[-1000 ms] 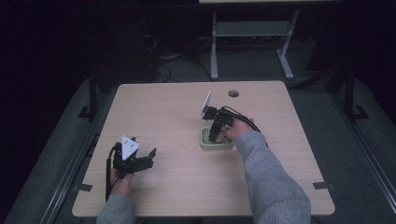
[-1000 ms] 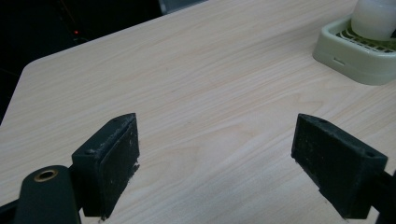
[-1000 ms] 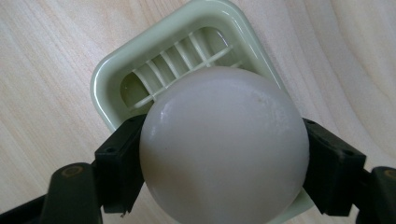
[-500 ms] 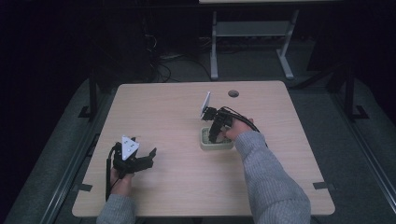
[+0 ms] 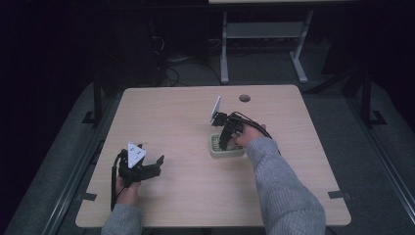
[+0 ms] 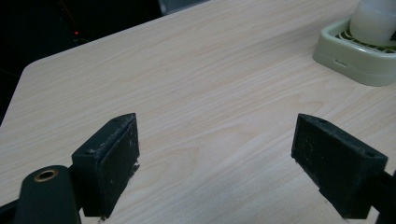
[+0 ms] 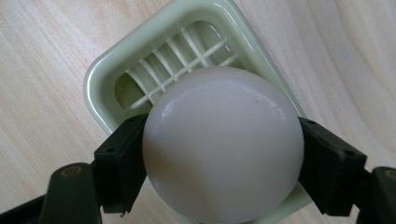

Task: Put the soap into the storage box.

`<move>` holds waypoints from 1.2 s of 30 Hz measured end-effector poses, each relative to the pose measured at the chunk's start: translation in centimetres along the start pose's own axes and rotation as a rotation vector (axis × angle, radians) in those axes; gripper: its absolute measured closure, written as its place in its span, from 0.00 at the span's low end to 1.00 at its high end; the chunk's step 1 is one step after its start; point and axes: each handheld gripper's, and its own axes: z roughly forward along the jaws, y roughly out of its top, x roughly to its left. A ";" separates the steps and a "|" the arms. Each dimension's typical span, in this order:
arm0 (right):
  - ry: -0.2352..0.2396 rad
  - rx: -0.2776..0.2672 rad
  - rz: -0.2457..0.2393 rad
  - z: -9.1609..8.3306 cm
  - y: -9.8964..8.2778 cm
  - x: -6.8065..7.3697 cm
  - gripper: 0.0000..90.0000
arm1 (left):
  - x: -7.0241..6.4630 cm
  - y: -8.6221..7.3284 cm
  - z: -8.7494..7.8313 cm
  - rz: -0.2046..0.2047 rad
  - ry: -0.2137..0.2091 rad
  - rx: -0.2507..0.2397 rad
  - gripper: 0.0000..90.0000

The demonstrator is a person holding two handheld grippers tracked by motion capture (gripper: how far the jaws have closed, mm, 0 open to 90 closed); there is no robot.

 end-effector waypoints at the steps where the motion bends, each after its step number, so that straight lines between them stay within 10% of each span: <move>1: 0.000 0.001 -0.001 0.0 0.0 0.0 0.26 | 0.0 0.0 0.0 -0.001 0.000 -0.001 0.16; 36: 0.026 -0.103 0.056 -4.0 -3.5 -0.8 0.23 | 0.0 0.0 -0.1 0.008 0.002 0.010 0.16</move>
